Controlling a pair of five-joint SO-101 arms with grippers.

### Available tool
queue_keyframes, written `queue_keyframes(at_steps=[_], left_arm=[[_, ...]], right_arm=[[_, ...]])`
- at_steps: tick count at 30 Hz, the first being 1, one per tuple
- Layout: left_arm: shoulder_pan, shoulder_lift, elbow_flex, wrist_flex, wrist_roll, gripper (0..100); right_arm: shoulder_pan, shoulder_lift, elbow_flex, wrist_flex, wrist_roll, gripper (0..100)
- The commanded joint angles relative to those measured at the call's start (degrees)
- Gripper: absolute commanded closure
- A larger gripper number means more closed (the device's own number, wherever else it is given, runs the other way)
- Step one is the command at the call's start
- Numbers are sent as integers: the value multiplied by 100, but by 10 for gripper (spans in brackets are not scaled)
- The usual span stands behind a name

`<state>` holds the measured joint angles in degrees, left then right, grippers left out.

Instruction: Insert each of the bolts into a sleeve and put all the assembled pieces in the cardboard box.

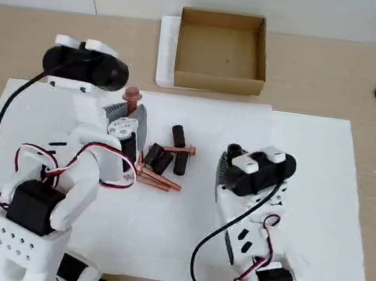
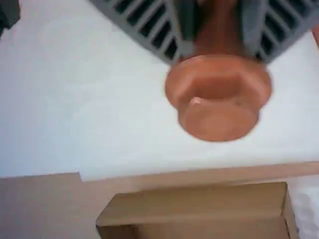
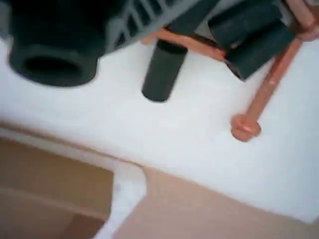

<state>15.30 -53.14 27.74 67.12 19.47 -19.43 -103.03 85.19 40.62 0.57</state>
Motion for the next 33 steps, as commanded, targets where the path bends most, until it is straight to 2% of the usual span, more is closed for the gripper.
queue_keyframes(at_steps=[1,8,12,20,27,33], left_arm=[[26,-141,-92,-387,62,994],[343,-132,-136,-651,62,994],[334,-132,13,-1345,62,994],[554,-132,884,-2488,97,994],[765,-132,1279,-2593,563,994],[941,-132,1719,-2602,765,994]], right_arm=[[-435,-92,-26,-382,9,994],[-1059,-75,-9,-382,-79,994],[-1015,-75,325,-418,-615,994],[-1024,-84,545,-435,-668,994],[-1033,-92,422,-435,-686,994],[-1068,-92,422,-435,-1275,994]])
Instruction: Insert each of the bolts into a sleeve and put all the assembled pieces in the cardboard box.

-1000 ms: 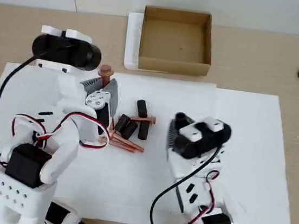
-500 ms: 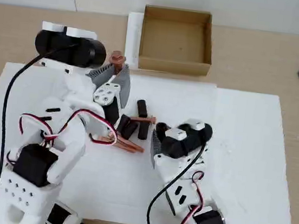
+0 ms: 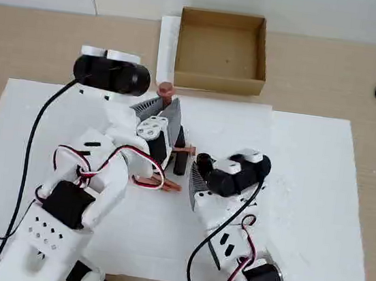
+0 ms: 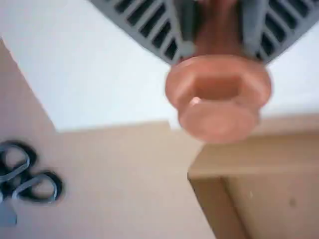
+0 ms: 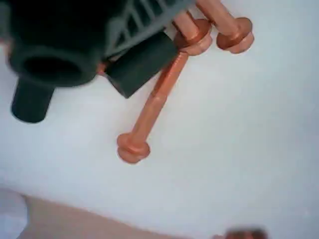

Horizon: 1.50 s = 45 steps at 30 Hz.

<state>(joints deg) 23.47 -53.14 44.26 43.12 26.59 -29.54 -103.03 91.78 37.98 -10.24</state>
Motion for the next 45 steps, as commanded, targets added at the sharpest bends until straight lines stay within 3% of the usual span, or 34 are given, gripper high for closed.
queue_keyframes(at_steps=[1,7,15,45], left_arm=[[167,-132,101,-202,53,994],[211,-123,154,-396,62,994],[246,-132,330,-176,62,994],[457,-123,752,-615,-158,994]], right_arm=[[-119,-92,-237,-171,-193,994],[-541,-92,-237,-171,-193,994],[-541,-92,-237,-171,-211,994],[-822,-84,-237,-163,-211,995]])
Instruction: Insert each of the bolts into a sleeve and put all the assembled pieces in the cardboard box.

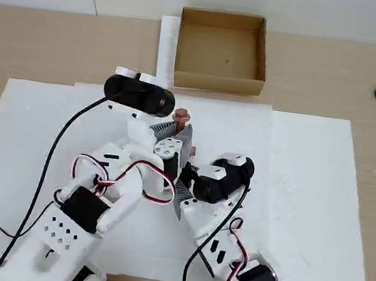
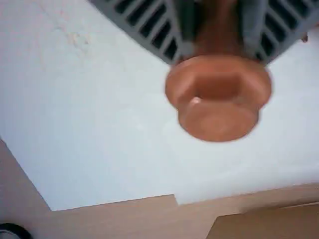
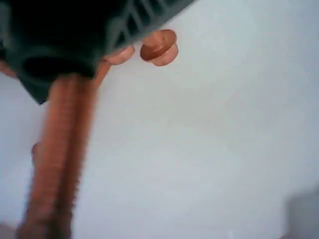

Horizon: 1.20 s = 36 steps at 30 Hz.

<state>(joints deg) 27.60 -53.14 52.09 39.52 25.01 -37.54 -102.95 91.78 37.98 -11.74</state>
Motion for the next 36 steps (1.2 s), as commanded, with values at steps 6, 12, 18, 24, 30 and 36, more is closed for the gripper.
queue_keyframes(at_steps=[6,12,18,24,30,36], left_arm=[[105,-88,-31,-316,9,994],[132,-88,136,-299,9,994],[132,-123,215,-299,9,994],[132,-132,207,-70,9,994],[132,-132,189,167,9,994],[132,-132,189,448,-18,994]], right_arm=[[-22,-92,-237,-163,-62,995],[-22,-92,-237,-163,-62,995],[-4,-101,-237,-163,-62,995],[4,-101,-237,-163,-62,995],[4,-101,-237,-163,-62,995],[4,-101,-237,-171,-62,995]])
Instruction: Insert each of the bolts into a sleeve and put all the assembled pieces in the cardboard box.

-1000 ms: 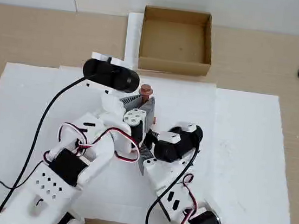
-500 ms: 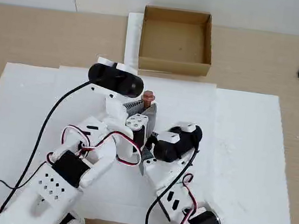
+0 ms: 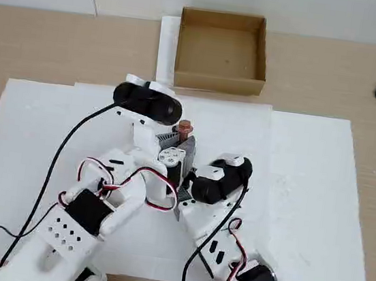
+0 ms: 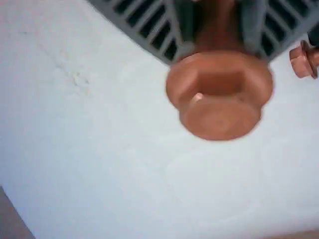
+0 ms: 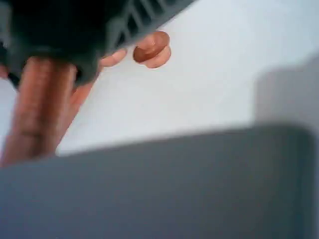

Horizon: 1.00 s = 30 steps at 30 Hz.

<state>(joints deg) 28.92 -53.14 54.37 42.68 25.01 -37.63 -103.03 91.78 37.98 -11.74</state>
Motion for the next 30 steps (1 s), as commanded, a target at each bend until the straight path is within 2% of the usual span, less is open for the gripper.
queue_keyframes(at_steps=[1,16,30], left_arm=[[0,-132,-40,176,-18,994],[0,-132,-31,686,9,994],[9,-79,-4,818,9,994]], right_arm=[[22,-92,-237,-171,-62,995],[22,-92,-237,-171,-62,995],[22,-92,-237,-268,-62,995]])
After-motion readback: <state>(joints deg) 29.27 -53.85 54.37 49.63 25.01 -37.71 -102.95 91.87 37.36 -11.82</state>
